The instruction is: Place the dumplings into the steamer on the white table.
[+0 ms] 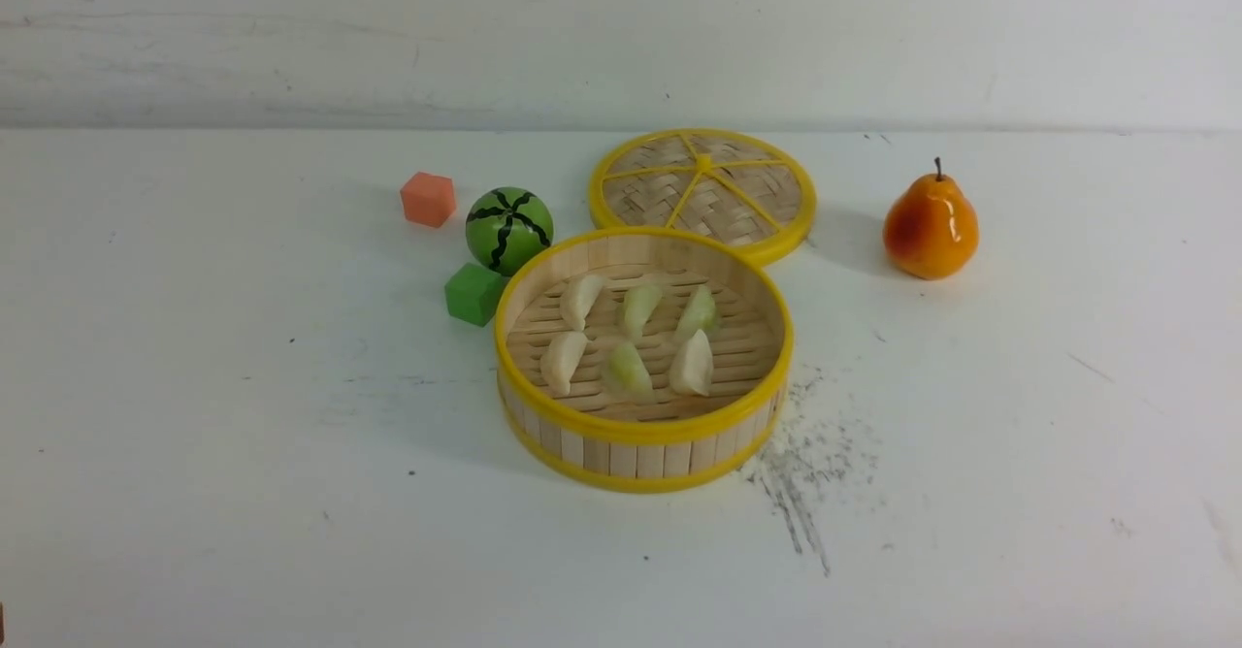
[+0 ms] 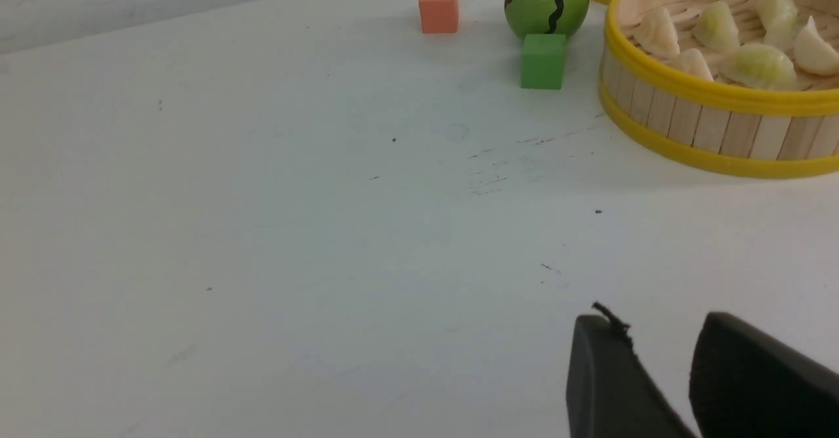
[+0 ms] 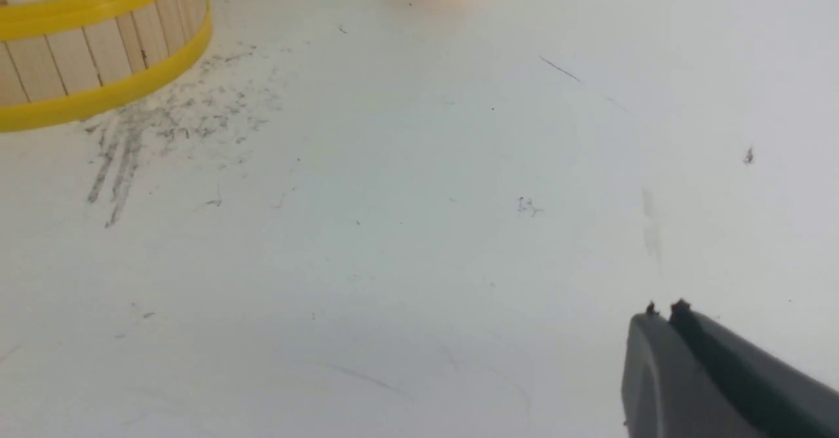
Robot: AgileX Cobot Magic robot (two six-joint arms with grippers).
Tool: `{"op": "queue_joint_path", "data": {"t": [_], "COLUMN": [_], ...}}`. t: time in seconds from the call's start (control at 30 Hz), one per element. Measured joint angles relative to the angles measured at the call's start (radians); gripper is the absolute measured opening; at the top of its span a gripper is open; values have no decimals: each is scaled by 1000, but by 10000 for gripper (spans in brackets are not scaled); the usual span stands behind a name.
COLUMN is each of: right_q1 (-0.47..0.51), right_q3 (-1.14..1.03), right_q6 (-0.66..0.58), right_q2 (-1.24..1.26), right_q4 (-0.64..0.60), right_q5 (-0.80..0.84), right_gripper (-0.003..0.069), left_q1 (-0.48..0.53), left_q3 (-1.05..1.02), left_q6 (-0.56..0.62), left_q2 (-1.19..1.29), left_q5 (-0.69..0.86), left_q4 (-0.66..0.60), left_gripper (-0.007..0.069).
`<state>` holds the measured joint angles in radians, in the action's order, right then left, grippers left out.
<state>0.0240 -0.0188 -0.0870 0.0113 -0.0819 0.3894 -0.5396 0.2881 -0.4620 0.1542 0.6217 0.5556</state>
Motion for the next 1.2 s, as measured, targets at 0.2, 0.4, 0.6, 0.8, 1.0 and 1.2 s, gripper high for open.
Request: {"op": "queue_joint_path", "data": {"t": [0.2,0.4,0.6,0.8,1.0,1.2], "right_q1": [-44,-37,1,10,10,10], "right_q3": [0,0,0,0,0,0], "right_q6": [-2,-2,-2,-2,-2,-2], "right_q2": [0,0,0,0,0,0], "right_q4": [-1,-1,-1,-1,-1,-1], "right_q5": [0,0,0,0,0,0], "right_gripper": [16,16,20,29,36,47], "left_q1": [0,0,0,0,0,0], "left_q3": [0,0,0,0,0,0], "left_q6": [0,0,0,0,0,0], "left_q2": [0,0,0,0,0,0], "left_q5": [0,0,0,0,0,0], "left_q4": [0,0,0,0,0,0], "left_gripper": [200,207,215,218,218,219]}}
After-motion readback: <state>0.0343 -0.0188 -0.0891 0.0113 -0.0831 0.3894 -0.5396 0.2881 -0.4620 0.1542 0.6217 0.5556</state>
